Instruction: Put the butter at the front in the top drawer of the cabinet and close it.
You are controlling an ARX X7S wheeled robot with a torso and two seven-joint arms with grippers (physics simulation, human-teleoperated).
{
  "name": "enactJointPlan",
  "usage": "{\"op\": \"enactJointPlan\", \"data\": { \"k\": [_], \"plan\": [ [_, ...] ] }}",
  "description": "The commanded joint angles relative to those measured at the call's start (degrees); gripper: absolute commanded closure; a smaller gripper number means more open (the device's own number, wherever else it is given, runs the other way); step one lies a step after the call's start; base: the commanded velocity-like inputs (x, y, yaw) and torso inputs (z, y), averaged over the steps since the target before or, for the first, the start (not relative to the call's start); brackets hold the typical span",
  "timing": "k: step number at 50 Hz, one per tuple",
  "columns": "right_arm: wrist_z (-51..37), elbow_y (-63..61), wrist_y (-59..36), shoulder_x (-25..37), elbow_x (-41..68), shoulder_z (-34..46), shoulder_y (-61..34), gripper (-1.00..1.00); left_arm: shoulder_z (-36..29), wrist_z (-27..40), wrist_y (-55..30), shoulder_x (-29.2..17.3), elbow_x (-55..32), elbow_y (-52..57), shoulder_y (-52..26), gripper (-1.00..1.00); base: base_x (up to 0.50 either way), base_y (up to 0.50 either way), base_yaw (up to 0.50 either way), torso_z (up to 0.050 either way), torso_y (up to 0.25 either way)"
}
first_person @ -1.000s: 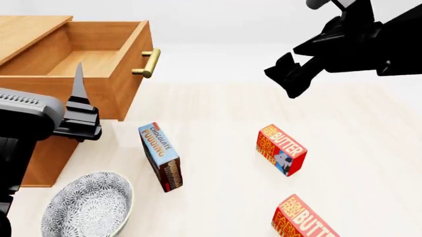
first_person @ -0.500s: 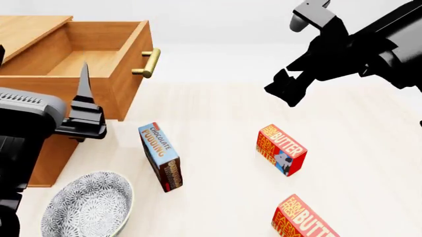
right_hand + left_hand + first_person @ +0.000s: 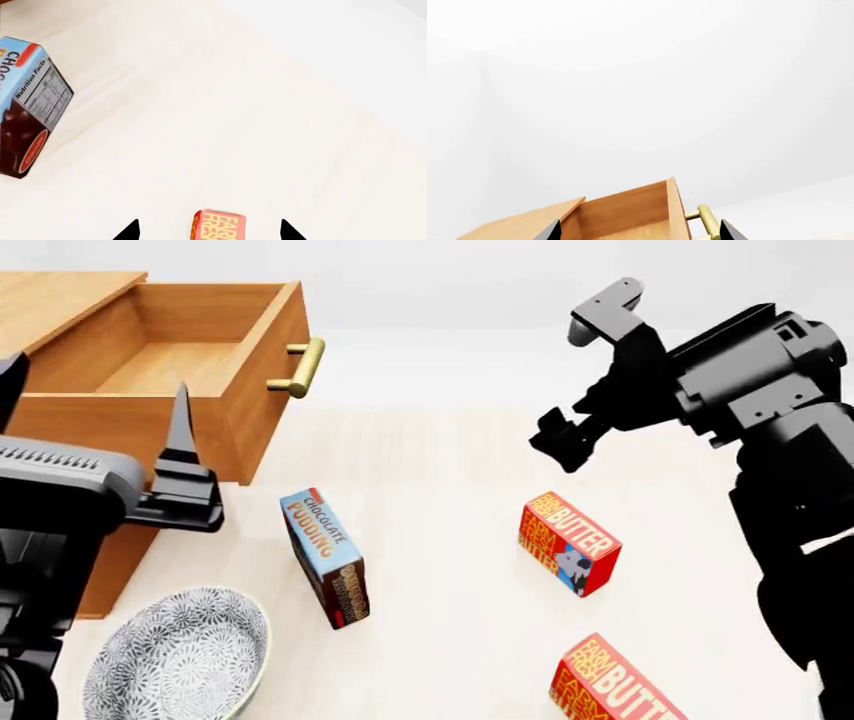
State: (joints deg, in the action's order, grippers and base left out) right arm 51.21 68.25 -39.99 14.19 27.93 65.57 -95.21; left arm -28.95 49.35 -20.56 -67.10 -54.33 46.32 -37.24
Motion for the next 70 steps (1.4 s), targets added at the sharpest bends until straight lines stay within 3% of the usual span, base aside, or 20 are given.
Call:
{"op": "enactJointPlan", "data": {
  "k": [1, 16, 30, 70],
  "plan": [
    [0.21, 6.70, 2.41, -3.29, -6.99, -6.06, 2.99, -1.00, -0.39, -0.53, 1.36, 0.74, 1.39, -0.56, 1.37, -1.00, 0.00, 0.00, 0.00, 0.000, 0.000],
    [-0.27, 6.71, -0.06, -4.38, -17.84, -19.47, 7.16, -1.00, -0.31, -0.69, 2.19, 1.15, 1.63, -0.69, 2.01, -1.00, 0.00, 0.00, 0.00, 0.000, 0.000],
    [-1.60, 6.70, -0.89, -3.61, -23.04, -26.16, 10.05, -1.00, -0.20, -1.40, 4.44, 1.15, 2.85, -1.37, 3.93, -1.00, 0.00, 0.00, 0.00, 0.000, 0.000],
    [-3.91, 6.59, -2.32, -1.35, -26.16, -29.62, 11.87, -1.00, 0.34, -1.63, 4.87, 1.56, 2.15, -0.42, 3.86, -1.00, 0.00, 0.00, 0.00, 0.000, 0.000]
  ]
}}
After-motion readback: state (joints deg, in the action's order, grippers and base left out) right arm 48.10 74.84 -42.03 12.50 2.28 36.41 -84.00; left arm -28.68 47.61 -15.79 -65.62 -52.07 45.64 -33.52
